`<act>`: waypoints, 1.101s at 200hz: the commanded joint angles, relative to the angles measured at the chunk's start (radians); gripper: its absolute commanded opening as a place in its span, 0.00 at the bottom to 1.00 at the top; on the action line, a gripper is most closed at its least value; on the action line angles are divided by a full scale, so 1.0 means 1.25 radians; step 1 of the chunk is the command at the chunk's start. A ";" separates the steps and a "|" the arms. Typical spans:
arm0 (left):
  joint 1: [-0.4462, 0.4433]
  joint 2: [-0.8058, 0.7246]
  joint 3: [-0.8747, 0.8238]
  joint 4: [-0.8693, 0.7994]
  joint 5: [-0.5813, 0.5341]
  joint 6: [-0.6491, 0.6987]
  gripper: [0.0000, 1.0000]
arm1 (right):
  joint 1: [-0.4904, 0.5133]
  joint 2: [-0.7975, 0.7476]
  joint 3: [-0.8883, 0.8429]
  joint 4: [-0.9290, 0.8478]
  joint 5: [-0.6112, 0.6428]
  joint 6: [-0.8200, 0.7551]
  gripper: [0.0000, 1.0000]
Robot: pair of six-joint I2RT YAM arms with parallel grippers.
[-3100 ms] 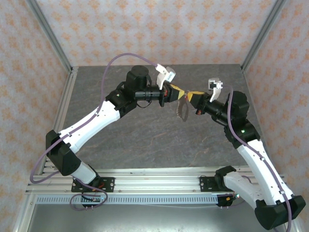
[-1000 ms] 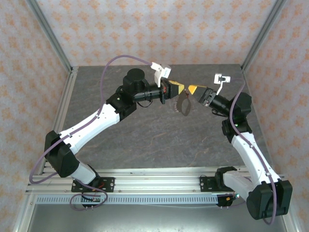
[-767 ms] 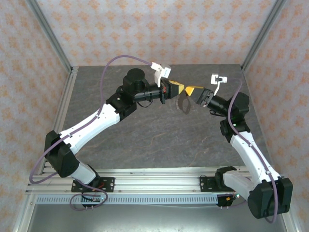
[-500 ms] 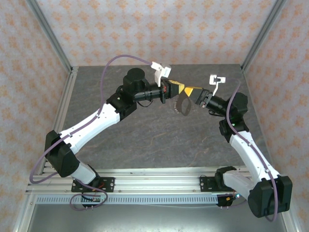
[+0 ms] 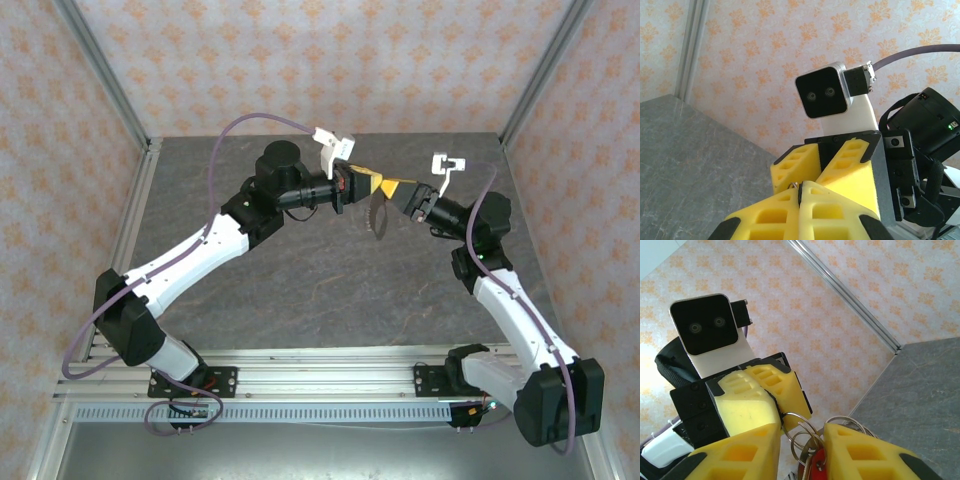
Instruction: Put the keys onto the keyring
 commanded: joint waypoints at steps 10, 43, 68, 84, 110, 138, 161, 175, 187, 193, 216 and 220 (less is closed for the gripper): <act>-0.009 0.007 0.035 0.055 0.005 -0.009 0.00 | 0.007 0.002 -0.001 0.072 -0.016 0.011 0.18; -0.010 0.006 0.038 0.051 -0.001 -0.010 0.00 | 0.007 -0.003 -0.001 0.040 -0.012 -0.009 0.00; -0.010 0.001 0.048 0.019 -0.025 -0.002 0.00 | 0.007 -0.015 0.002 -0.026 0.009 -0.050 0.00; -0.009 -0.003 0.061 -0.023 -0.043 0.013 0.00 | 0.006 -0.020 0.010 -0.067 0.025 -0.075 0.00; -0.006 -0.020 0.076 -0.097 -0.081 0.049 0.03 | 0.005 -0.017 0.036 -0.168 0.046 -0.140 0.00; 0.022 -0.043 0.067 -0.141 -0.097 0.077 0.31 | 0.000 -0.003 0.069 -0.269 0.054 -0.215 0.00; 0.068 -0.050 0.059 -0.166 -0.072 0.084 0.45 | -0.004 0.032 0.100 -0.328 0.049 -0.263 0.00; 0.098 -0.048 0.064 -0.192 -0.035 0.089 0.51 | -0.006 0.061 0.126 -0.367 0.036 -0.296 0.00; 0.121 -0.043 0.075 -0.224 -0.004 0.104 0.55 | -0.007 0.087 0.152 -0.399 0.021 -0.326 0.00; 0.130 -0.040 0.082 -0.243 0.012 0.116 0.56 | -0.007 0.098 0.166 -0.419 0.015 -0.340 0.00; 0.153 -0.017 0.124 -0.330 0.063 0.168 0.59 | -0.007 0.146 0.227 -0.493 -0.016 -0.401 0.00; 0.154 -0.012 0.132 -0.346 0.068 0.178 0.60 | -0.007 0.155 0.237 -0.503 -0.023 -0.409 0.00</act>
